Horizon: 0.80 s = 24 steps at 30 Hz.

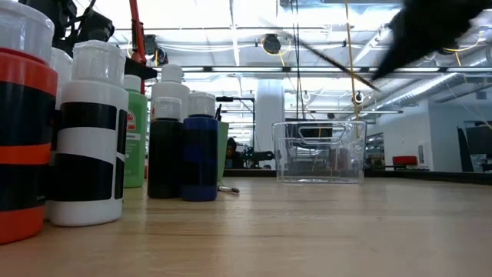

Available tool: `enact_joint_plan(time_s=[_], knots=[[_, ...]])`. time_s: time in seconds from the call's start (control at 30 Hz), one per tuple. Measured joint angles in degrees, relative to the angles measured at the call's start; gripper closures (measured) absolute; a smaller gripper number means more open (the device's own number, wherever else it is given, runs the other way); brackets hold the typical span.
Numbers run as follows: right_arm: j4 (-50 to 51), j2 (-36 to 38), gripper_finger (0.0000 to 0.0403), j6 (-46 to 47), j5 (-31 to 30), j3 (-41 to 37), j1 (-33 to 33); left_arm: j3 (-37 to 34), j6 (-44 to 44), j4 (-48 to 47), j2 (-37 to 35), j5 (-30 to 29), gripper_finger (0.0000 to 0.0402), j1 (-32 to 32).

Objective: Pick & Place Paint Supplies
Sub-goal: Put the gold paintbrush into the green cup

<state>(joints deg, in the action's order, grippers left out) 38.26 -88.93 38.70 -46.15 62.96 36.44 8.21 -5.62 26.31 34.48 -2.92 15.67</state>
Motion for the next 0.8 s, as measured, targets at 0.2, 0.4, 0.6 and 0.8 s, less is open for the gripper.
enact_joint_plan(time_s=[0.2, 0.4, 0.6, 0.8], knots=[[-41.46, 7.76, 0.0403, -32.83, 3.96, -14.85, -12.37, 0.0, -4.2, 0.23, 0.02, 1.37, 0.0376, -0.03], [-76.24, 5.61, 0.0403, -46.27, 27.99, -24.14, -26.76, 0.0, -5.86, 1.67, 1.39, 11.18, 0.0376, -0.05], [-77.71, 2.09, 0.0403, -50.17, 28.58, -22.2, -30.44, 0.02, -2.72, 9.76, 5.45, 12.43, 0.0376, -0.2], [-78.42, -0.73, 0.0403, -50.39, 35.98, -18.47, -31.27, 0.42, -3.76, 20.52, 15.71, 14.74, 0.0376, -3.45]])
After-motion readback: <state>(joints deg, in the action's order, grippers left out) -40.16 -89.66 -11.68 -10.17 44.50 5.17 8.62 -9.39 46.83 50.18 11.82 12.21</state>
